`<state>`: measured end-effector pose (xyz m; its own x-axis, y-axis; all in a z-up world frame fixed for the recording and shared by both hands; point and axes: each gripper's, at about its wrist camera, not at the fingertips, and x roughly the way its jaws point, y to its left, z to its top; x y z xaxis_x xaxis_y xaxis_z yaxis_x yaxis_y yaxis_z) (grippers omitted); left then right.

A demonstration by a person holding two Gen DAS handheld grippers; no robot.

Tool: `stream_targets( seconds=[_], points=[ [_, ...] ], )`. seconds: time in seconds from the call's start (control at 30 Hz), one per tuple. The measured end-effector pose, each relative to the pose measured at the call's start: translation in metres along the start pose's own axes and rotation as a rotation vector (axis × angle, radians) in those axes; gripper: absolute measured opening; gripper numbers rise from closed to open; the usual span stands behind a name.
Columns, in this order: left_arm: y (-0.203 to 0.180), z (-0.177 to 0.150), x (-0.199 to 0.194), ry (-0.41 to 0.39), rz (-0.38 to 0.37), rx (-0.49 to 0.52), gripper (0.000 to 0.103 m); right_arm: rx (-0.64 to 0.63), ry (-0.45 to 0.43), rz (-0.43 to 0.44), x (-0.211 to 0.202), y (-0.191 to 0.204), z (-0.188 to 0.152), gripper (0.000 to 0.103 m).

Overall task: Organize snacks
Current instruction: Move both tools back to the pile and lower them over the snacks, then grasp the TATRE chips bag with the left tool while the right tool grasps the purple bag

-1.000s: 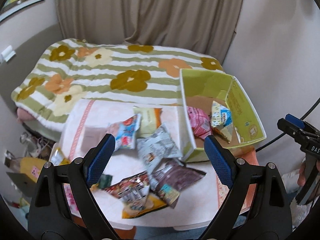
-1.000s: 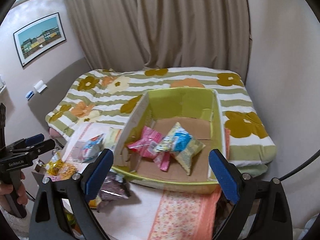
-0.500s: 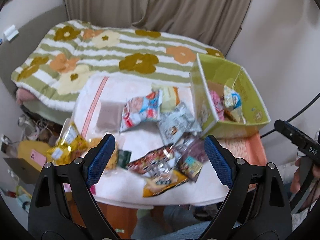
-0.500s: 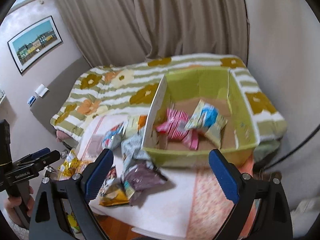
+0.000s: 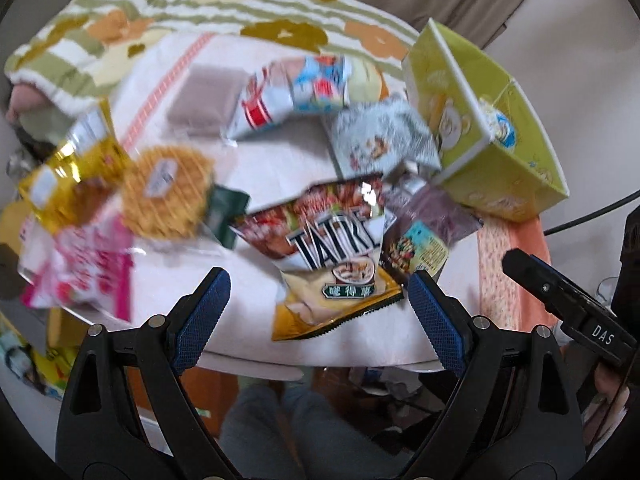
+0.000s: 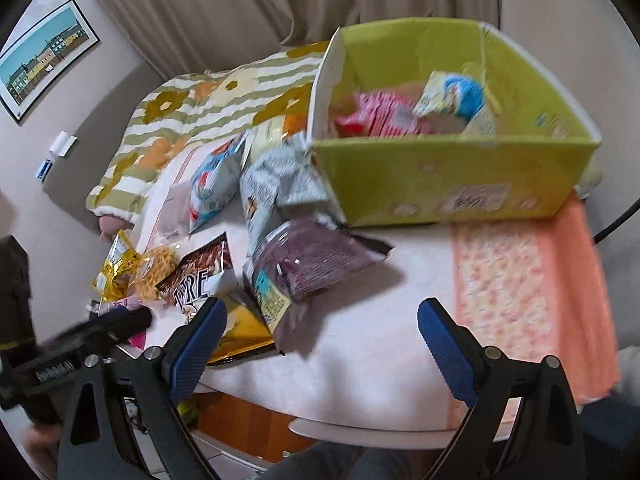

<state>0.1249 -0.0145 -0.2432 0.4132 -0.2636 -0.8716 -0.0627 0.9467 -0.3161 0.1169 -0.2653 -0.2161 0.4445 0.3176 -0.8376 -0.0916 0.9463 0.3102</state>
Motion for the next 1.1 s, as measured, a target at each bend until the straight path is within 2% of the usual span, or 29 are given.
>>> stream_targets(
  seconds=[0.17,0.3,0.37,0.4,0.63,0.73,1.1],
  points=[
    [-0.008,-0.006,0.034,0.010,0.007,-0.037,0.090,0.044,0.004,0.110,0.028,-0.007,-0.007,0.095],
    [-0.013,-0.007,0.051,-0.016,0.041,-0.062,0.089,0.080,0.005,0.149,0.042,-0.016,-0.004,0.095],
    [-0.013,-0.007,0.059,-0.015,0.051,-0.084,0.087,0.086,0.021,0.166,0.050,-0.019,-0.002,0.095],
    [-0.013,-0.007,0.061,-0.019,0.053,-0.093,0.082,0.088,0.028,0.173,0.054,-0.019,-0.002,0.095],
    [-0.013,-0.011,0.073,-0.029,0.082,-0.102,0.060,0.070,0.047,0.190,0.074,-0.020,0.002,0.095],
    [-0.014,-0.013,0.073,-0.036,0.083,-0.095,0.056,0.061,0.047,0.194,0.081,-0.018,0.005,0.095],
    [-0.017,-0.009,0.063,-0.062,0.124,-0.076,0.054,0.061,0.036,0.203,0.099,-0.011,0.014,0.095]
  ],
)
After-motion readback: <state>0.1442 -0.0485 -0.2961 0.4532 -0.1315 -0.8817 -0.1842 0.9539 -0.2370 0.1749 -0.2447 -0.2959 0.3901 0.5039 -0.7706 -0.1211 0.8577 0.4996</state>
